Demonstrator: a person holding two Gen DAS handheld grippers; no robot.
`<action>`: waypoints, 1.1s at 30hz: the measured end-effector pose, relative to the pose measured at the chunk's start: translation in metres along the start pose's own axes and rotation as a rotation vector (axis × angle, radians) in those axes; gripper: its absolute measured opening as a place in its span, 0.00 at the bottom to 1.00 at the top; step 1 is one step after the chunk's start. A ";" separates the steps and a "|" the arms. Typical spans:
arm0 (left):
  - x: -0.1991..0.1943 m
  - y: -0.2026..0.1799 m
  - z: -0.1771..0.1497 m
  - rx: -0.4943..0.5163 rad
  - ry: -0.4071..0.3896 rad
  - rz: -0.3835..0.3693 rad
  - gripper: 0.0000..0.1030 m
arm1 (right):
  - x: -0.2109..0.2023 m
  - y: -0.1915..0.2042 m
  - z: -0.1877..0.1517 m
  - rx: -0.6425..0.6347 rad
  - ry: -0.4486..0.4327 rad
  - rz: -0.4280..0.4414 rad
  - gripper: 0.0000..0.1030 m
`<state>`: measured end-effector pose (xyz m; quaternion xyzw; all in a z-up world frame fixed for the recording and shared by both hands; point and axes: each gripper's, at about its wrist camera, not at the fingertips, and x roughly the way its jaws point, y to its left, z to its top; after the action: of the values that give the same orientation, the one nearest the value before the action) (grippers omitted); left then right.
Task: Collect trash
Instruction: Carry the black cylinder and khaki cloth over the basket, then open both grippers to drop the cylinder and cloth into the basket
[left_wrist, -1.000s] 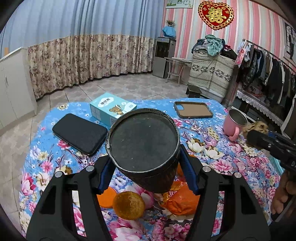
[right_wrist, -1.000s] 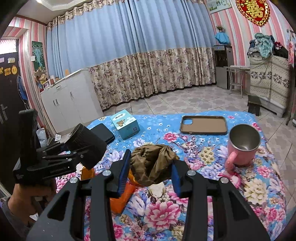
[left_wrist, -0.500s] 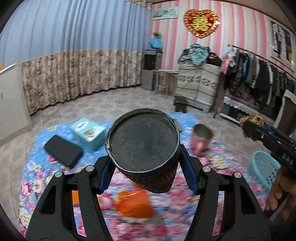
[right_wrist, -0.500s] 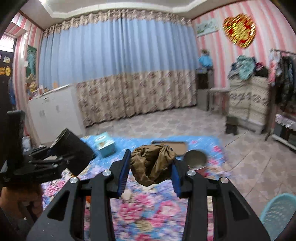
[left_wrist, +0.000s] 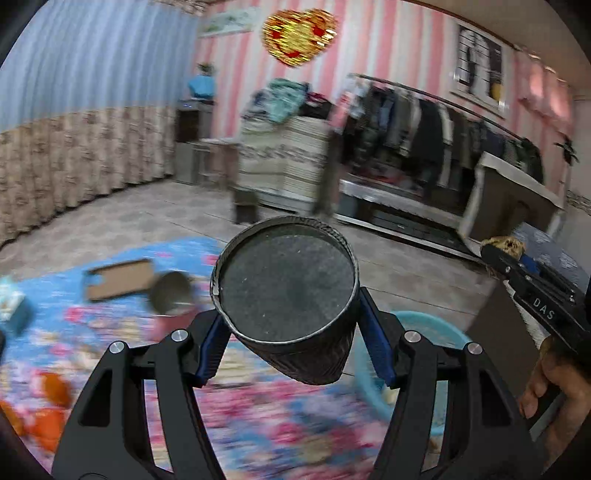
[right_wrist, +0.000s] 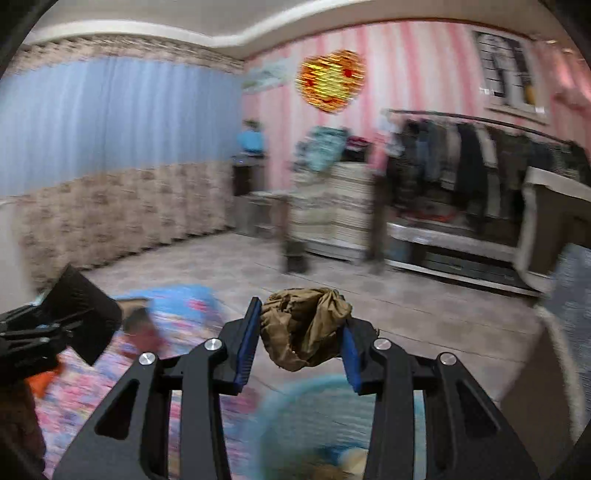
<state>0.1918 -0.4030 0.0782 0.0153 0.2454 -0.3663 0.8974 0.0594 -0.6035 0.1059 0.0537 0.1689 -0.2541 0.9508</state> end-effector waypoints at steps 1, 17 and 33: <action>0.007 -0.012 -0.002 0.011 0.005 -0.016 0.61 | 0.001 -0.015 -0.005 0.009 0.017 -0.027 0.38; 0.081 -0.083 -0.026 0.066 0.093 -0.127 0.61 | 0.012 -0.068 -0.027 0.111 0.060 -0.001 0.39; 0.088 -0.102 -0.025 0.086 0.129 -0.199 0.63 | 0.009 -0.077 -0.032 0.137 0.041 0.006 0.48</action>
<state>0.1674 -0.5296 0.0315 0.0530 0.2871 -0.4622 0.8373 0.0183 -0.6681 0.0714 0.1244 0.1704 -0.2610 0.9420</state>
